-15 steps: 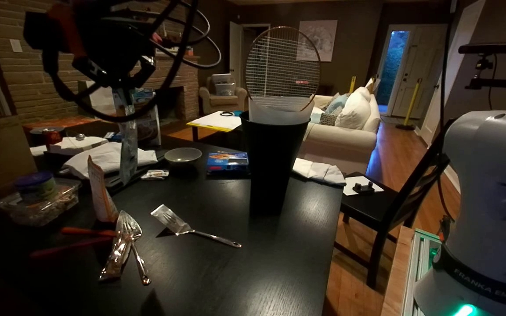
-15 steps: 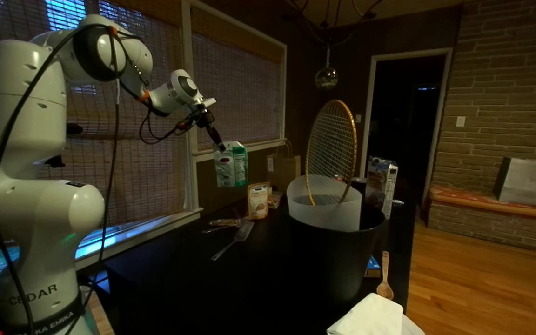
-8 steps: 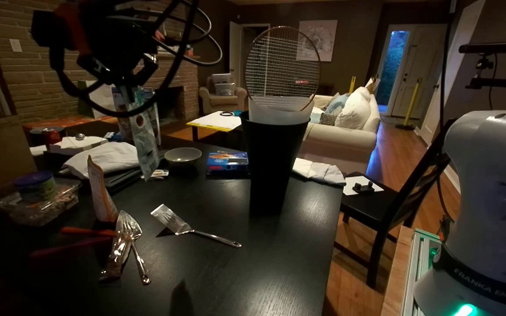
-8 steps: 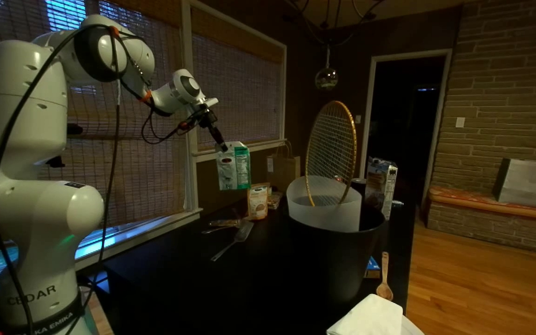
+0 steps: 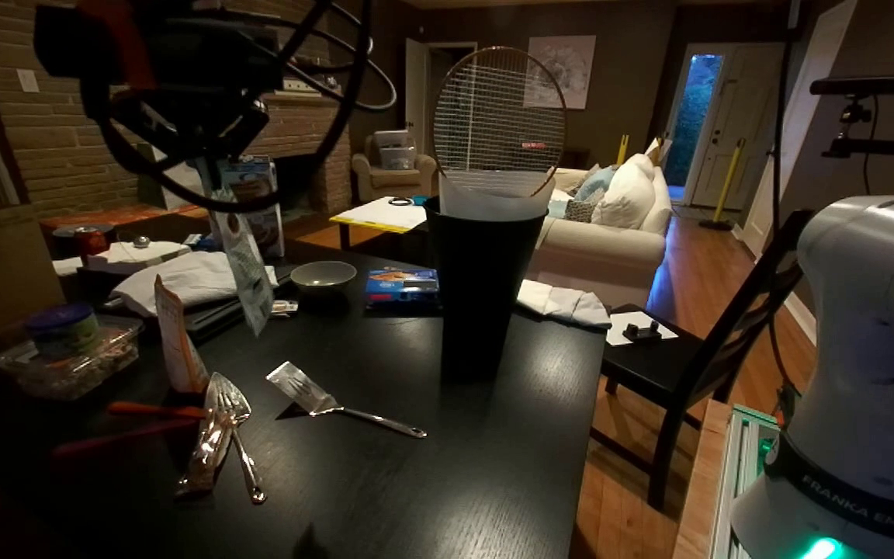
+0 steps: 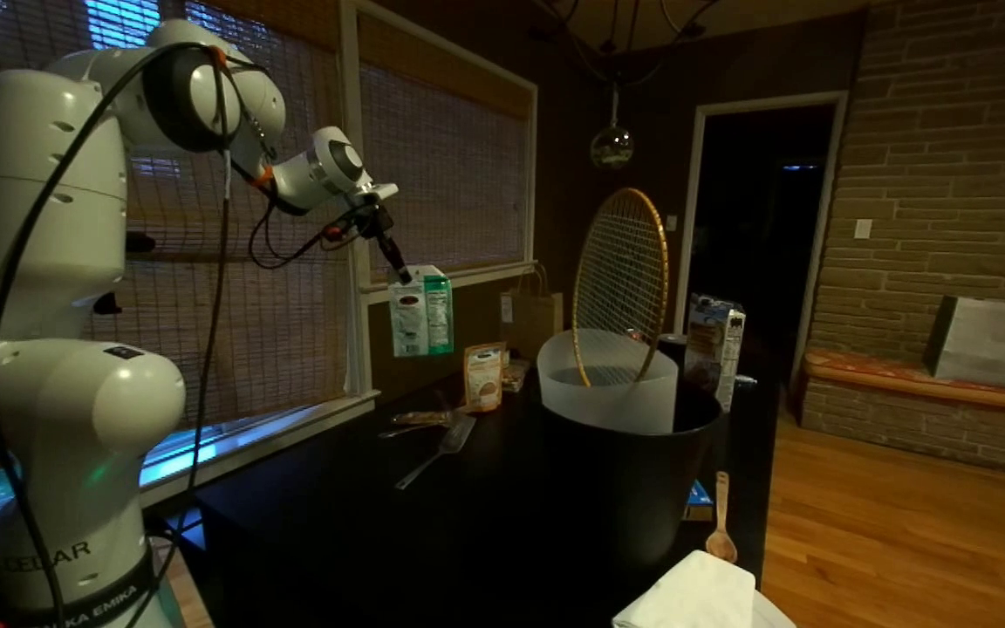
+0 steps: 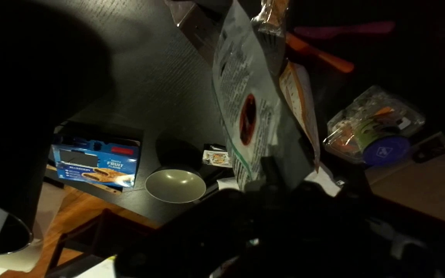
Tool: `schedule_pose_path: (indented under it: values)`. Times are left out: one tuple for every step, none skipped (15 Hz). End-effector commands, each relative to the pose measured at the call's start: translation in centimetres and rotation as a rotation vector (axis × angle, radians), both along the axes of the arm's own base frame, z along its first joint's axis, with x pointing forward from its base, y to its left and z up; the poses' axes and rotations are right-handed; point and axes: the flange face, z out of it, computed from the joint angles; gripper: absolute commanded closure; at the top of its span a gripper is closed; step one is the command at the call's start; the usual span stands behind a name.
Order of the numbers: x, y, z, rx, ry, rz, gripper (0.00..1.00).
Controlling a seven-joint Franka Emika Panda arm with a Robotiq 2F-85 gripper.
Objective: Move the green and white sachet forward
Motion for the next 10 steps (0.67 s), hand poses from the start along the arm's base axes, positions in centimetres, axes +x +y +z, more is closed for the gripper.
schedule_pose_path:
  values:
    - [-5.6, 0.7, 2.0, -0.007, -0.013, 0.108, 1.0]
    - [-7.2, 1.2, 2.2, -0.001, -0.019, 0.138, 1.0]
    - [-8.9, 1.9, 2.3, -0.009, -0.024, 0.161, 1.0]
    - [-10.4, 2.3, 2.5, -0.016, -0.022, 0.17, 1.0]
    - [-12.0, 2.5, 2.5, -0.017, -0.023, 0.172, 1.0]
    - [-13.9, 2.8, 2.1, -0.025, -0.017, 0.165, 1.0]
    - [-15.4, 2.3, 1.4, -0.036, -0.008, 0.145, 1.0]
    - [-17.3, 2.2, 0.8, -0.055, -0.011, 0.133, 1.0]
    - [-18.7, 1.4, -0.2, -0.069, -0.016, 0.15, 1.0]
    - [-20.5, 1.3, -0.8, -0.083, -0.013, 0.163, 1.0]
